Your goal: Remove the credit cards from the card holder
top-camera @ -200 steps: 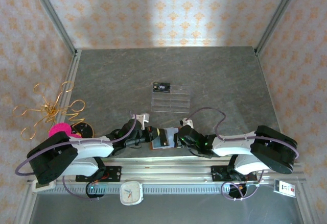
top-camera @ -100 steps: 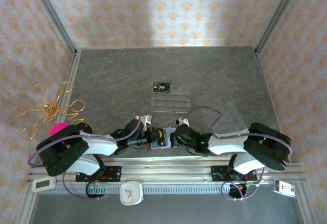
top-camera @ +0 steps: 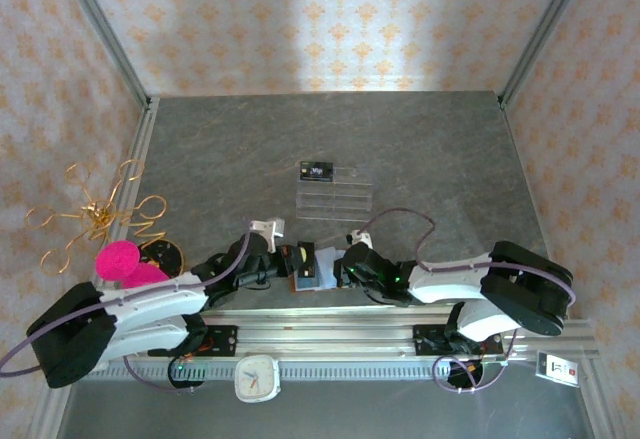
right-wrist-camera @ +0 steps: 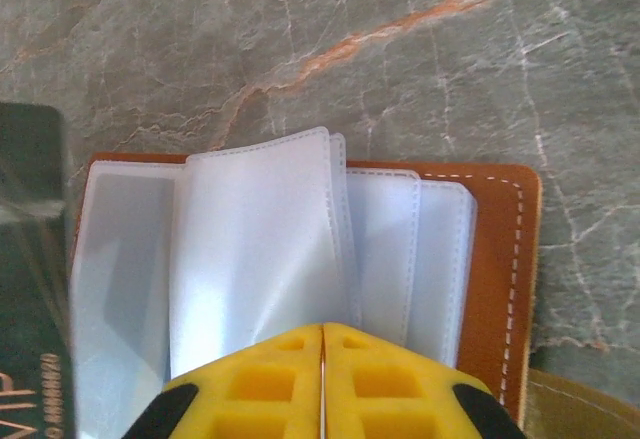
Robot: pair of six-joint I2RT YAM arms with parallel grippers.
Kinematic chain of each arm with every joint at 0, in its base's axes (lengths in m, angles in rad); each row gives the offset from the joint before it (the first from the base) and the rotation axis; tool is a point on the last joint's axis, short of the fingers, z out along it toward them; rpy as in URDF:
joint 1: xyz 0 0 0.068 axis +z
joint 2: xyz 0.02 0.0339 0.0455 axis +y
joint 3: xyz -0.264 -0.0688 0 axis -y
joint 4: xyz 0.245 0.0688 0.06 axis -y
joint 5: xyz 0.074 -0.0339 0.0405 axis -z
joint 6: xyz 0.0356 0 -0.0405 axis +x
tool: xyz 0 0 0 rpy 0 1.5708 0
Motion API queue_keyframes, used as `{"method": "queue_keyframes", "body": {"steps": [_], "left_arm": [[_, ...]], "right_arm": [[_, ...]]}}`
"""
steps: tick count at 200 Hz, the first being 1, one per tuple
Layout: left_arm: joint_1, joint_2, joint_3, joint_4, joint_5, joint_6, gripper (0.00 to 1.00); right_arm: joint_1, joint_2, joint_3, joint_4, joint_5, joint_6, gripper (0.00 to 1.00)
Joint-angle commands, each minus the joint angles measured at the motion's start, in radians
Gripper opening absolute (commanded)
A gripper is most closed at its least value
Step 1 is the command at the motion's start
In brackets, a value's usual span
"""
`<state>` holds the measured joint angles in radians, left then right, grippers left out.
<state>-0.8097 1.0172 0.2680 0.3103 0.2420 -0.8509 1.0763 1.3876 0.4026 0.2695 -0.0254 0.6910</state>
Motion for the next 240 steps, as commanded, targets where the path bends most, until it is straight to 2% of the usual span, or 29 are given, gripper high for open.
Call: {"method": "queue_keyframes", "body": {"steps": [1,38,45,58,78,97,124,152,178,210,240], "left_arm": [[-0.001,-0.069,0.084,-0.131,-0.067,0.107,0.00],[-0.001,-0.115,0.191,-0.206,-0.059,0.219,0.00],[0.000,-0.110,0.213,-0.211,-0.051,0.238,0.00],[-0.002,-0.081,0.267,-0.230,-0.050,0.259,0.00],[-0.002,-0.005,0.379,-0.291,-0.071,0.365,0.00],[-0.001,0.082,0.498,-0.340,-0.097,0.459,0.00],[0.002,0.243,0.720,-0.470,-0.053,0.743,0.00],[0.033,0.398,0.948,-0.616,-0.097,1.044,0.00],[0.107,0.515,1.117,-0.732,0.052,1.288,0.00],[0.148,0.673,1.383,-0.943,0.146,1.477,0.00],[0.151,0.881,1.657,-1.162,0.143,1.601,0.00]], "right_arm": [[-0.003,-0.054,-0.003,-0.034,0.043,-0.033,0.11],[-0.003,-0.200,-0.015,-0.025,0.067,-0.123,0.21],[-0.003,-0.271,-0.021,-0.026,0.082,-0.135,0.23],[-0.004,-0.343,-0.028,-0.041,0.112,-0.143,0.25],[-0.011,-0.437,-0.021,-0.158,0.232,-0.118,0.25],[-0.026,-0.526,-0.043,-0.226,0.283,-0.108,0.26],[-0.083,-0.639,-0.091,-0.275,0.259,-0.100,0.26],[-0.141,-0.701,-0.127,-0.289,0.205,-0.098,0.26],[-0.165,-0.704,-0.143,-0.280,0.168,-0.106,0.26],[-0.180,-0.695,-0.159,-0.265,0.136,-0.103,0.26],[-0.191,-0.647,-0.151,-0.260,0.109,-0.107,0.26]]}}
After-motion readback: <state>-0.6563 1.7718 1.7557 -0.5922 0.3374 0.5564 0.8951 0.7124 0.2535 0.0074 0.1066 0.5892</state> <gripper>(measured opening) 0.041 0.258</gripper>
